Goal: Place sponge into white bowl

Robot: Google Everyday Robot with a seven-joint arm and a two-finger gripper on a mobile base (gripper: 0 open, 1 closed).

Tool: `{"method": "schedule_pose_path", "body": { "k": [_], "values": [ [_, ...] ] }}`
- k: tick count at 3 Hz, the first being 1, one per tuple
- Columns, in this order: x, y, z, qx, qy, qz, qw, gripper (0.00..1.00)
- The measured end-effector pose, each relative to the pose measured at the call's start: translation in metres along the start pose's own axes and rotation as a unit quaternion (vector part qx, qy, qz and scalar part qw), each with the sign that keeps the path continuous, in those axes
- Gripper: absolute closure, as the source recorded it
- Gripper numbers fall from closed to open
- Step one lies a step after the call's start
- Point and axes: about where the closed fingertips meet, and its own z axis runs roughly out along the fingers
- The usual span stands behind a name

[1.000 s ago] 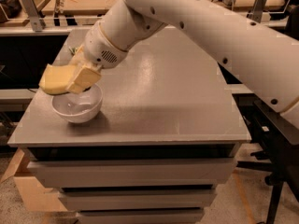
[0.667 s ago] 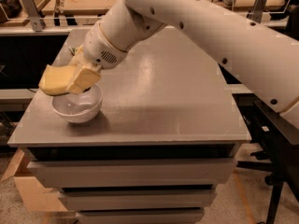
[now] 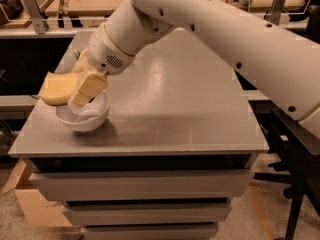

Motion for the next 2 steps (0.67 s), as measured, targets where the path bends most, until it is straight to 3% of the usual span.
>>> {"method": "schedule_pose_path", "body": {
  "k": [1,2],
  "values": [
    [-0.001,0.001,0.0013,-0.001,0.0,-0.001,1.0,0.0],
    [-0.0004,0.0044,0.0001,0.004,-0.004,0.0,1.0,0.0]
  ]
}}
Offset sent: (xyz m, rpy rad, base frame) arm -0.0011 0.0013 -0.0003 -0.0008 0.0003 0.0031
